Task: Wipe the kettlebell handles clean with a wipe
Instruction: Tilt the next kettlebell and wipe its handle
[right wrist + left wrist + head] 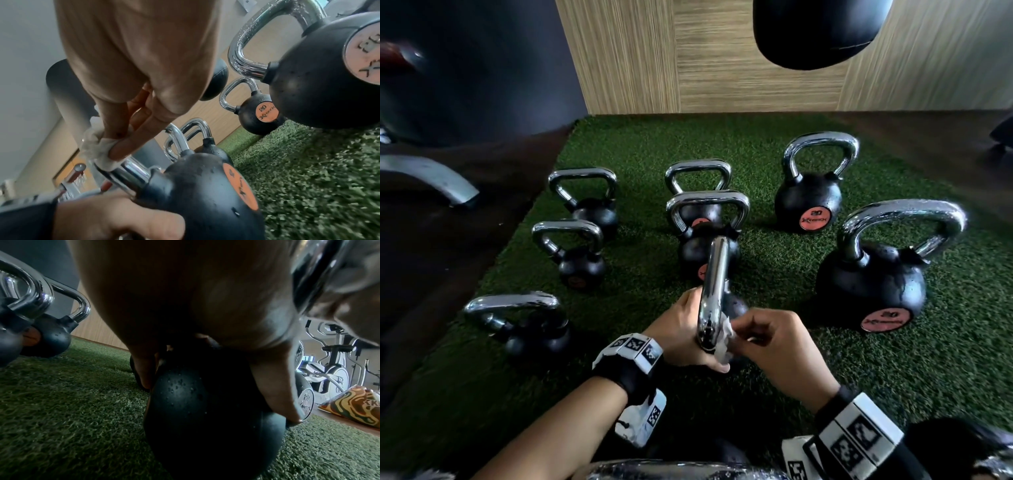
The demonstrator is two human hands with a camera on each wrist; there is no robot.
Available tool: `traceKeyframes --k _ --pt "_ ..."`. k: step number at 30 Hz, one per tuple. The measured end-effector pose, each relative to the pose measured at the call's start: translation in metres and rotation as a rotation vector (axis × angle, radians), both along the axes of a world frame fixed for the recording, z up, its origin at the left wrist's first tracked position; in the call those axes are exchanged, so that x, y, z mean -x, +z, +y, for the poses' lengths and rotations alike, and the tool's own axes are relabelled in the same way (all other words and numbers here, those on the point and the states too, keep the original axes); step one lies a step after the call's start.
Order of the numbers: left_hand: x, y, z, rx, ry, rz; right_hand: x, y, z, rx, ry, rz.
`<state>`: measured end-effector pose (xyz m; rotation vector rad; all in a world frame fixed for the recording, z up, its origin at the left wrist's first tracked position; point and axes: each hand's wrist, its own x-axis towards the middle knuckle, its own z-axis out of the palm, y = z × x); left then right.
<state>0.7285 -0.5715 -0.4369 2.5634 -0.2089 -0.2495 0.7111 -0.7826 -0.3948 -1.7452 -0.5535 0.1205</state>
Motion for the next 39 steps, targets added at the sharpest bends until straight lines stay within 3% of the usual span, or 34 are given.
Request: traceKeyframes --k 6,11,14,18,22,25,33,39 --pt "0.000 0.005 0.001 0.138 0.048 -0.042 -0.001 -0.017 0.003 0.154 -0.070 -0.187" --pt "0.002 0.003 -0.001 0.065 -0.005 -0.069 -0.022 0.002 0.006 0.413 0.178 -0.351" --pt "0.003 0.004 0.001 0.054 -0.045 -0.090 -0.036 0.015 0.013 0.488 0.264 -0.281" --pt "0.005 0.006 -0.001 0.109 0.005 -0.098 -0.046 0.025 0.017 0.441 0.430 -0.227" --pt "0.004 0.007 0.000 0.117 -0.009 -0.073 -0.055 0.021 0.022 0.579 0.356 -0.177" --pt "0.005 0.007 0.000 0.122 0.011 -0.066 -0.055 0.019 0.019 0.429 0.423 -0.083" --pt "-0.001 0.002 -0.002 -0.003 -0.001 -0.053 -0.047 -0.005 0.018 -0.274 0.397 0.512" --pt "-0.002 0.000 -0.002 0.094 0.014 -0.050 -0.047 -0.003 0.025 -0.379 0.338 0.587"
